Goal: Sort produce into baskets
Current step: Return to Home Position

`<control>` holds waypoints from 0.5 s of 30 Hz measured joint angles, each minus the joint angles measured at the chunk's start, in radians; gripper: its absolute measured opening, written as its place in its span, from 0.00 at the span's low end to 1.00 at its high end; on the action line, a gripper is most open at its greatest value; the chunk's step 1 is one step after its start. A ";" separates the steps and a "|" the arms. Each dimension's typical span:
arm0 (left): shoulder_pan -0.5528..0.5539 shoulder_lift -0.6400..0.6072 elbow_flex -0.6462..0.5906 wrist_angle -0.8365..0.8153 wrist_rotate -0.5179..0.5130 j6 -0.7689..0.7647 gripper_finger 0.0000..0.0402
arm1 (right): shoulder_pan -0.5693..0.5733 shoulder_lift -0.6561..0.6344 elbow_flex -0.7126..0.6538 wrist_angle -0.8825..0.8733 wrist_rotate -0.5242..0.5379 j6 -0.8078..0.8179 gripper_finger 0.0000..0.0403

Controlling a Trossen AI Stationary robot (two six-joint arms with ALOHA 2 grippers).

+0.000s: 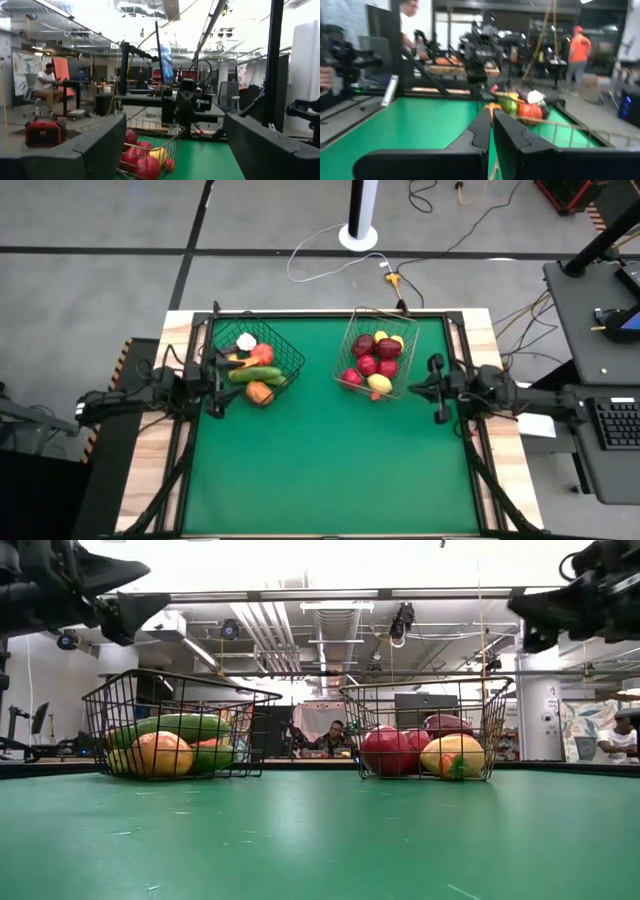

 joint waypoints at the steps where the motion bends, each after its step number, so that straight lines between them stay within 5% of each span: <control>1: 0.000 -0.003 0.000 -0.007 0.000 -0.007 0.78 | 0.000 -0.015 0.000 -0.018 -0.016 -0.006 0.03; 5: -0.002 0.000 0.000 -0.037 0.000 -0.029 0.78 | 0.001 -0.007 -0.002 -0.020 -0.105 -0.038 0.03; 15: -0.002 -0.003 0.000 -0.197 -0.001 0.073 0.78 | -0.002 0.000 -0.014 -0.041 -0.115 -0.140 0.03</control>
